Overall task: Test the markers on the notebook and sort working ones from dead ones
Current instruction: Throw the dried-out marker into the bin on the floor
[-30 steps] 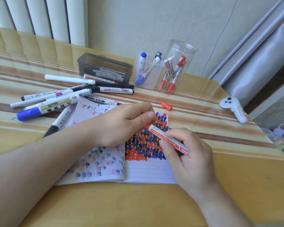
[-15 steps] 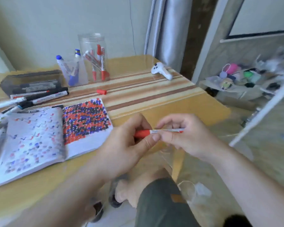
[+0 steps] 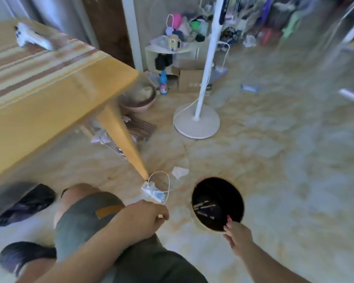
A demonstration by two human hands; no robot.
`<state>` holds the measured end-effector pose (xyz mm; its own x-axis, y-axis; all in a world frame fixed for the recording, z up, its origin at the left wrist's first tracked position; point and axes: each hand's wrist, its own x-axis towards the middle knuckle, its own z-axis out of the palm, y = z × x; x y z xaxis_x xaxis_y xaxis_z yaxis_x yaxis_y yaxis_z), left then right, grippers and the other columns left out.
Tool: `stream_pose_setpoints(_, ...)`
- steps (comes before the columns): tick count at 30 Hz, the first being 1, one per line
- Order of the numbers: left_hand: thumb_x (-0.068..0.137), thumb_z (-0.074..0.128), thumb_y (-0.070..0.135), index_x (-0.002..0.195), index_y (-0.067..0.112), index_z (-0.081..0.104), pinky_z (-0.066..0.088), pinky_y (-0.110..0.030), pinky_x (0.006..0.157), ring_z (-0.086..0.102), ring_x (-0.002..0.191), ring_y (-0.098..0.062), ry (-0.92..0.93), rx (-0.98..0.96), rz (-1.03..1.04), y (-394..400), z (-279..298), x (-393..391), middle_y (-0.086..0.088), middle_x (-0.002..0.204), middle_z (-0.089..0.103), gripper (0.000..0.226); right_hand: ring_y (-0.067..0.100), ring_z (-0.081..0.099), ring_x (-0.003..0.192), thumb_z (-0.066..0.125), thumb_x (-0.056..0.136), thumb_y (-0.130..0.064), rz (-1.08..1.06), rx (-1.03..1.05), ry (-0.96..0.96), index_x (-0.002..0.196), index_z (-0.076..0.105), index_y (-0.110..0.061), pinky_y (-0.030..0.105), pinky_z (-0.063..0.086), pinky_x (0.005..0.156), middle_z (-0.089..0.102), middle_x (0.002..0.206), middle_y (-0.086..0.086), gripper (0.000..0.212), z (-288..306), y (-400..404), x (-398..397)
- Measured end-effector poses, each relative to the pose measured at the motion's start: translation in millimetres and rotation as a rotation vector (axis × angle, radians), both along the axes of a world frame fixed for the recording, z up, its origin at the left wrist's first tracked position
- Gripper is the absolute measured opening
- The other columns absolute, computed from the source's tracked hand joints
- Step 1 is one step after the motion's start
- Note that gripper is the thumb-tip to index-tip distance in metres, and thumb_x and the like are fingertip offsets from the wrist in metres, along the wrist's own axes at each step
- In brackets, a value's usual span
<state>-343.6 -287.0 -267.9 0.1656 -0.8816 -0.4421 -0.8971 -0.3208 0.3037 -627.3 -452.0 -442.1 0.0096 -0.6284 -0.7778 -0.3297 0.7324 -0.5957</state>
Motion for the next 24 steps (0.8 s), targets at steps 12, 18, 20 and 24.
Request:
stream_pose_setpoints(12, 0.098, 0.06, 0.038, 0.106, 0.048, 0.068, 0.048, -0.019, 0.079, 0.061, 0.085, 0.001, 0.307, -0.152, 0.252, 23, 74, 40, 0.021, 0.093, 0.064, 0.014, 0.019, 0.07, 0.088, 0.065, 0.095, -0.016, 0.722, -0.487, -0.081, 0.127, 0.061, -0.036, 0.04, 0.06, 0.084, 0.071, 0.095, -0.002, 0.038, 101, -8, 141)
stream_pose_setpoints(18, 0.099, 0.065, 0.036, 0.115, 0.037, 0.069, 0.055, -0.028, 0.08, 0.066, 0.083, -0.012, 0.264, -0.587, 0.395, 99, 217, 130, 0.009, 0.092, 0.07, 0.016, 0.023, 0.063, 0.076, 0.07, 0.092, -0.006, 1.009, -0.895, -0.535, 0.115, 0.067, -0.04, 0.033, 0.051, 0.07, 0.067, 0.088, -0.004, 0.04, 293, 59, 272)
stream_pose_setpoints(20, 0.099, 0.067, 0.034, 0.11, 0.037, 0.07, 0.055, -0.03, 0.073, 0.068, 0.078, -0.014, 0.18, -0.661, 0.506, 138, 241, 169, 0.007, 0.088, 0.071, 0.013, 0.023, 0.064, 0.074, 0.068, 0.093, -0.009, 1.133, -0.967, -0.673, 0.117, 0.066, -0.039, 0.034, 0.052, 0.069, 0.067, 0.089, -0.004, 0.039, 339, 87, 312)
stream_pose_setpoints(24, 0.097, 0.066, 0.036, 0.102, 0.04, 0.07, 0.048, -0.021, 0.059, 0.063, 0.065, -0.003, -0.087, -0.626, 0.772, 219, 243, 248, 0.012, 0.081, 0.071, 0.008, 0.018, 0.059, 0.071, 0.069, 0.092, -0.011, 1.325, -1.143, -0.761, 0.118, 0.063, -0.039, 0.028, 0.049, 0.067, 0.063, 0.088, -0.009, 0.038, 375, 138, 421)
